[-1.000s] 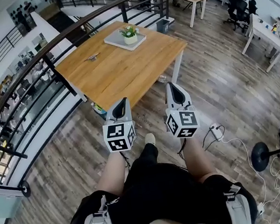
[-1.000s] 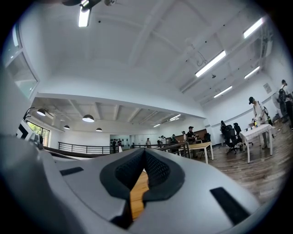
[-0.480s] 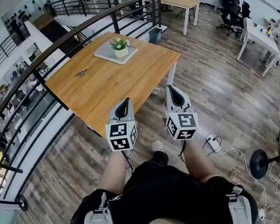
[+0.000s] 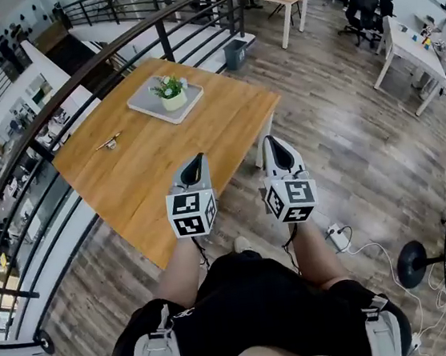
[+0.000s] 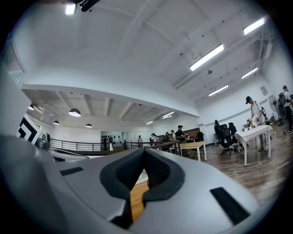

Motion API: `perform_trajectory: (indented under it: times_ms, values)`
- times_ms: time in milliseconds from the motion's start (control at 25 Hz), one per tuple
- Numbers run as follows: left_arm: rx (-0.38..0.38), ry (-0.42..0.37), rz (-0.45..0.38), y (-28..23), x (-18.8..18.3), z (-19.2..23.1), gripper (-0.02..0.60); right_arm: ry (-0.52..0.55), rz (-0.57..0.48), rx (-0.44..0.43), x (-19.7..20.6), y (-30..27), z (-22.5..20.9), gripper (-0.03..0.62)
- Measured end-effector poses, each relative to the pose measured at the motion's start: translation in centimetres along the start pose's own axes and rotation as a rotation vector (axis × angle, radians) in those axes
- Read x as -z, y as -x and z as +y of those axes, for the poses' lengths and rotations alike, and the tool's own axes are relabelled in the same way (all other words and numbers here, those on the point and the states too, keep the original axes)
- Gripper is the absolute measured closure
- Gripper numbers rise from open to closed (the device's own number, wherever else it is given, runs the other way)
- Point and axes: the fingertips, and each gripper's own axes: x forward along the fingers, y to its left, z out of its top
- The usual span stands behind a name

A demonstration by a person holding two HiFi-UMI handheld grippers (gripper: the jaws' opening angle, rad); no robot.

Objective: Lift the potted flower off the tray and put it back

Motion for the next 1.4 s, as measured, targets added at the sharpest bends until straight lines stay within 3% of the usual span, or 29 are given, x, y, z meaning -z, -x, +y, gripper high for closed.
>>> perform_trajectory:
  times_ms: [360, 760, 1080, 1400]
  values:
    - [-0.001, 0.01, 0.003, -13.6, -1.3, 4.8, 0.569, 0.006, 0.007, -0.019, 0.8, -13.4, -4.4, 0.597]
    - [-0.005, 0.091, 0.05, -19.1, 1.4, 9.5, 0.569, 0.019, 0.073, -0.037, 4.1, -20.6, -3.9, 0.597]
    - [-0.177, 0.154, 0.009, -18.5, 1.7, 17.0, 0.569, 0.035, 0.028, -0.134, 3.8, -27.8, -1.3, 0.597]
    - [-0.388, 0.152, 0.023, -16.4, 2.5, 22.5, 0.569, -0.014, 0.022, -0.29, 5.2, -33.6, 1.4, 0.597]
